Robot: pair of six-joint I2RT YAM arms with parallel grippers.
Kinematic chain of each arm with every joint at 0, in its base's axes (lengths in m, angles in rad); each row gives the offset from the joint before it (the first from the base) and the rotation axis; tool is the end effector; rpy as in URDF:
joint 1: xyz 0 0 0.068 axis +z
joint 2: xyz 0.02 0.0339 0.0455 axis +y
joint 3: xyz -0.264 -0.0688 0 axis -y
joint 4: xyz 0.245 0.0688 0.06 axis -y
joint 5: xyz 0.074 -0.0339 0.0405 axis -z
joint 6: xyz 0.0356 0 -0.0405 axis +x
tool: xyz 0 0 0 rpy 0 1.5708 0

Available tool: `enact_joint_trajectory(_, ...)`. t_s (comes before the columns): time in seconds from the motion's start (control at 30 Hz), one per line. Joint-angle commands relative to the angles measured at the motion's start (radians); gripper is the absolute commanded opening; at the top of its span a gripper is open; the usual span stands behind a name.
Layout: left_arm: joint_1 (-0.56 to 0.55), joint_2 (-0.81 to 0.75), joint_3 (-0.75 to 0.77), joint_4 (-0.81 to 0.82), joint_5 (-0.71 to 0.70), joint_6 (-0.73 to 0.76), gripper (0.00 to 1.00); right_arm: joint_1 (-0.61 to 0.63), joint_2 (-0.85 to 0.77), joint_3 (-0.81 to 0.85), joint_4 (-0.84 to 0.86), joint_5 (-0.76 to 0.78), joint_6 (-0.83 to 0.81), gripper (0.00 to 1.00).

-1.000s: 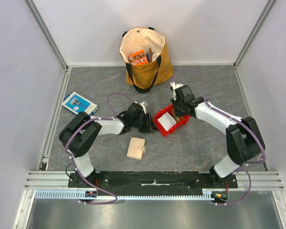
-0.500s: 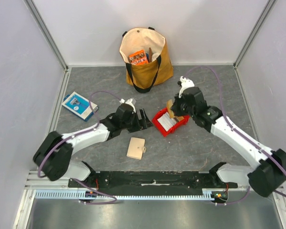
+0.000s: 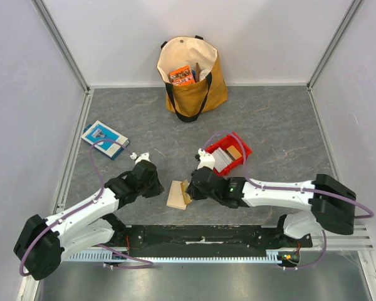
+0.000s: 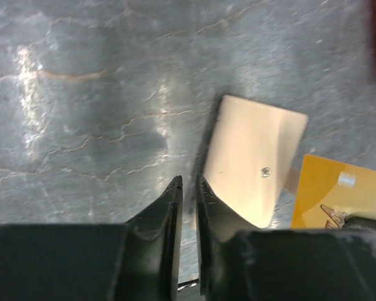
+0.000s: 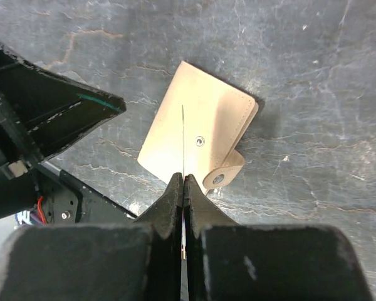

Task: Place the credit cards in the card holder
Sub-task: Insert the credit card into the card holder.

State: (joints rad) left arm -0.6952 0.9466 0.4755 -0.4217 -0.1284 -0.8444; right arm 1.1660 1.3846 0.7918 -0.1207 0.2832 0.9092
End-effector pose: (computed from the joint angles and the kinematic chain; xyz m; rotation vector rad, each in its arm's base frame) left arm 0.1410 -0.1117 0.1849 -0.2451 2.5117 -0.5027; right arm 0.1232 0.2623 0.2150 -0.1502 2.3672 0.7600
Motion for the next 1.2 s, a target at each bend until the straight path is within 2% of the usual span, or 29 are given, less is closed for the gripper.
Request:
enact_joint_trajectory(0.0,0.005,-0.008,-0.021,-0.023,0.004,-0.005,0.13,0.024,0.077,0.052,0.069,0.096,0.103,0.00)
enact_joint_trajectory(0.23,0.005,0.056,-0.037,0.030,0.062,0.028,0.02,0.024,0.084,0.047,-0.014,0.149,0.102,0.00)
enact_joint_trajectory(0.73,0.003,0.072,-0.041,0.136,0.114,0.042,0.02,0.024,0.041,-0.052,-0.034,0.182,0.175,0.00)
enact_joint_trajectory(1.17,0.003,0.167,-0.061,0.190,0.176,0.039,0.02,0.014,0.091,-0.065,0.050,0.085,0.204,0.00)
